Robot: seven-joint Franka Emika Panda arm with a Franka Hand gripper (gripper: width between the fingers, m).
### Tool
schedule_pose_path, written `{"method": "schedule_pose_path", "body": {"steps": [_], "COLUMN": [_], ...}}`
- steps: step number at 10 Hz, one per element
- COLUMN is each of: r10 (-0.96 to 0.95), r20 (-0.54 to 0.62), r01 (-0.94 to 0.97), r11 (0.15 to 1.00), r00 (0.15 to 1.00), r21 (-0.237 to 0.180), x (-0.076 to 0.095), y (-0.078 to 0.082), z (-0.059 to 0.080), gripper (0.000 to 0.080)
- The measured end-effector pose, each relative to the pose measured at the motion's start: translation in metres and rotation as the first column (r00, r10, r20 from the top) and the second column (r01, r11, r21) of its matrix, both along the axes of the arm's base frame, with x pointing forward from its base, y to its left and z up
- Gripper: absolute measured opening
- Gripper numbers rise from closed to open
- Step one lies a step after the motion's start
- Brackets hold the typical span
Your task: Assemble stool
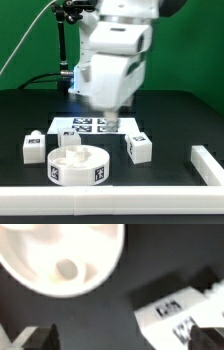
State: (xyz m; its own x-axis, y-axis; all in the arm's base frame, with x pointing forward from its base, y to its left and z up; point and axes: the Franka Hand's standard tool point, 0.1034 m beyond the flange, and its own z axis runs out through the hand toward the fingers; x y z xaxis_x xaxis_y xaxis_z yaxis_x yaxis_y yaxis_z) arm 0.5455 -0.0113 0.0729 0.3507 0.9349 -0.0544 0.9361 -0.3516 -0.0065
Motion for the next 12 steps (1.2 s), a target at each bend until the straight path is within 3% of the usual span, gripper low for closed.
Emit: {"method": "schedule_pose_path", "body": {"steps": [5, 7, 10, 12], "r10": [-0.006, -0.031, -0.048, -0.050], "r20": [0.000, 0.022, 0.007, 0.003], "r01": [0.006, 0.031, 0.048, 0.050], "r11": [1.000, 1.000, 0.999, 0.999], "r00": [1.000, 0.999, 0.999, 0.999], "r21": [0.003, 0.002, 0.002, 0.004], "x": [-0.001, -0.003, -0.009, -0.011], "y": [0.002, -0.019, -0.035, -0.036], "z": [-0.002, -0.014, -0.031, -0.038], "gripper": [0.0650, 0.0650, 0.0650, 0.0650]}}
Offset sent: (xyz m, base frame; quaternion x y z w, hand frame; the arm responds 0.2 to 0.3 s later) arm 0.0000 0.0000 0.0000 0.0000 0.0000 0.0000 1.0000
